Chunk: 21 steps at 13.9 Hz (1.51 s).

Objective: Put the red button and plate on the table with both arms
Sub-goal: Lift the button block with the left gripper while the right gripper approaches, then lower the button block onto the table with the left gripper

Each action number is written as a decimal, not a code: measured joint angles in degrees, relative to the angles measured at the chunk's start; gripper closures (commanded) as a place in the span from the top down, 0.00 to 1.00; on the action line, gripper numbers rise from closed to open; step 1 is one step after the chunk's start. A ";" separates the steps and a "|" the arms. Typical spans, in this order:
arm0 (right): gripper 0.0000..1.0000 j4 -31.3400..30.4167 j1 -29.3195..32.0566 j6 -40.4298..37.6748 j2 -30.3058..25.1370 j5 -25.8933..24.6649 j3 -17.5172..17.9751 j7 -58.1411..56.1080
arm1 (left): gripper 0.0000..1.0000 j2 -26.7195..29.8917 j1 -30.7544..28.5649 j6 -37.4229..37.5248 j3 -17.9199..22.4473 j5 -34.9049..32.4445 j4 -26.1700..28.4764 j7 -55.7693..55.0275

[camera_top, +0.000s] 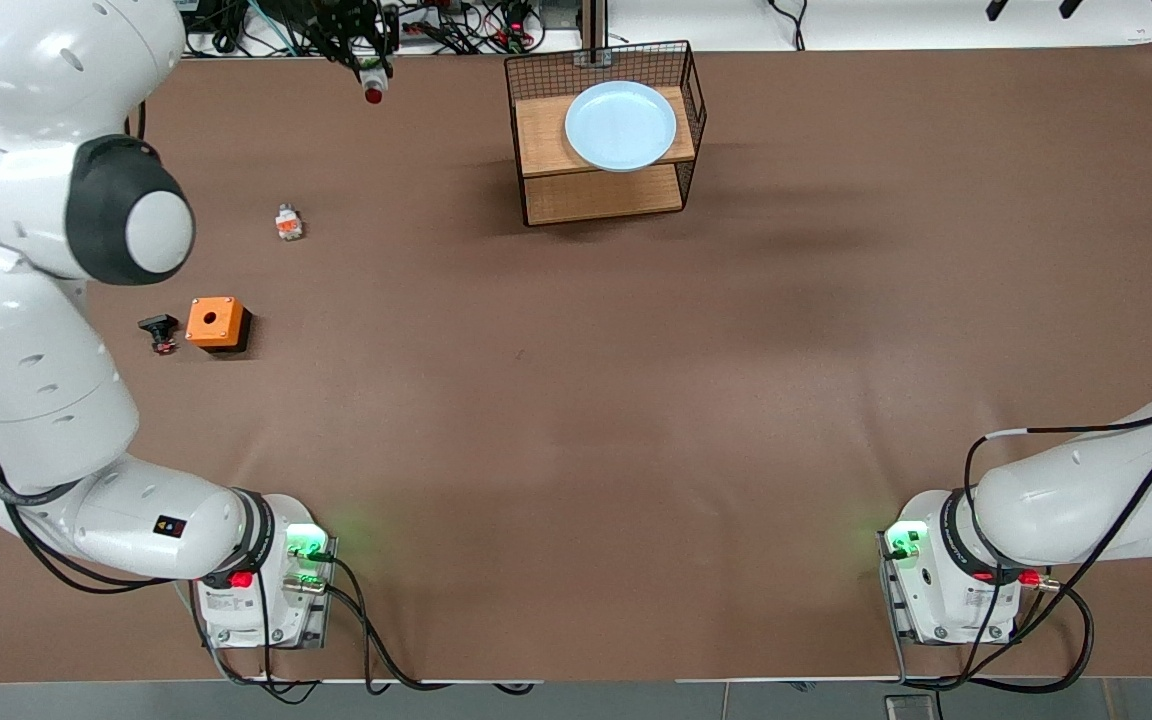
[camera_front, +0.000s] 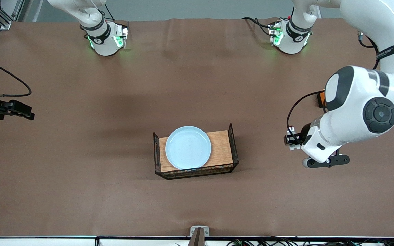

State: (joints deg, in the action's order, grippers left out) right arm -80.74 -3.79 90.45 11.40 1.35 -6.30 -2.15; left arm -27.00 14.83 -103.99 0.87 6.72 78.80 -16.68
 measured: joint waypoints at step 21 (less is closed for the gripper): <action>1.00 -0.21 -24.71 7.25 7.74 4.88 0.50 39.29 | 0.00 -5.00 -16.73 -40.99 -9.78 2.39 33.00 21.32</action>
State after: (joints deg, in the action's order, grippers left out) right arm -80.96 -28.50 97.71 19.13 6.23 -5.79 37.14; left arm -32.00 -1.90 -144.99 -8.92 9.11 111.80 4.64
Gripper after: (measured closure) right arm 0.000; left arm 0.568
